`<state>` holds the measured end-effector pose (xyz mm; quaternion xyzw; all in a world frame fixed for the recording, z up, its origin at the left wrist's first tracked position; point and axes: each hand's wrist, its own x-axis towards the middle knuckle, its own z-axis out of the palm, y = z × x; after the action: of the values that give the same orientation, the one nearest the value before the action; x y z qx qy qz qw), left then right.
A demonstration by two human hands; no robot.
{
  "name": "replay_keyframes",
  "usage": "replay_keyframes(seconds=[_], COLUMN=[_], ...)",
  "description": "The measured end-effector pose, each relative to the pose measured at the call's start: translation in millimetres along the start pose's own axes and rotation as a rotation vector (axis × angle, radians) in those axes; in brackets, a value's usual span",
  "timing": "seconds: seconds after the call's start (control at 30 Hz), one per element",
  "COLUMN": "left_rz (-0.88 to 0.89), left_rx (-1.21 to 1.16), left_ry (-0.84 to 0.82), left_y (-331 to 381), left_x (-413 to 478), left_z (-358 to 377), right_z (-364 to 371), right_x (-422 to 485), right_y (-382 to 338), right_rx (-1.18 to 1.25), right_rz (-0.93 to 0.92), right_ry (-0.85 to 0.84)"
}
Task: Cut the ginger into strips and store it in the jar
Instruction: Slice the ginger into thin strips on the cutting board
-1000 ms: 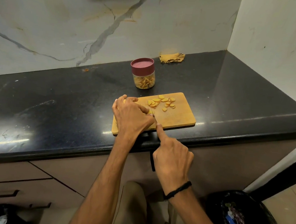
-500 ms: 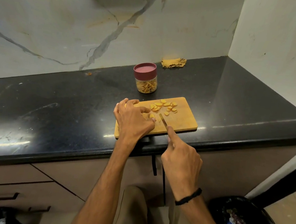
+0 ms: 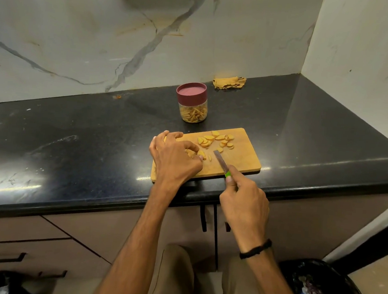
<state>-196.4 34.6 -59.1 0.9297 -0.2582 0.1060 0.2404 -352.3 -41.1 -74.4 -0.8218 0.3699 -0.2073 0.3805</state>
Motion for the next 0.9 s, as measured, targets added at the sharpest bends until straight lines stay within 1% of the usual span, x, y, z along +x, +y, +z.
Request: replay_keyframes(seconds=[0.13,0.33,0.47,0.6,0.7,0.9], left_rz=[-0.010,-0.015,-0.009,0.000,0.005,0.007], left_rx=[0.015,0.002,0.019,0.024,0.013,-0.016], left_ry=[-0.007,-0.010,-0.017,0.008,0.014,0.018], left_y=[0.4,-0.3,-0.7,-0.4,-0.2,1.9], left_x=[1.0,1.2,2.0,0.9,0.8,0.1], left_z=[-0.1,2.0,2.0,4.0,4.3,2.5], right_z=[-4.3,-6.7,-0.9,8.9,12.8,13.3], right_x=[-0.4,-1.0,1.4,-0.8,0.0,2.7], right_y=[7.1,3.9,-6.5,-16.6,-19.7,-26.5], right_rx=[0.087,0.123,0.027,-0.104,-0.171,-0.259], right_rz=[0.015,-0.043,-0.092,-0.158,-0.186,-0.191], right_ry=[0.019,0.072,0.070,0.015,0.007,-0.013])
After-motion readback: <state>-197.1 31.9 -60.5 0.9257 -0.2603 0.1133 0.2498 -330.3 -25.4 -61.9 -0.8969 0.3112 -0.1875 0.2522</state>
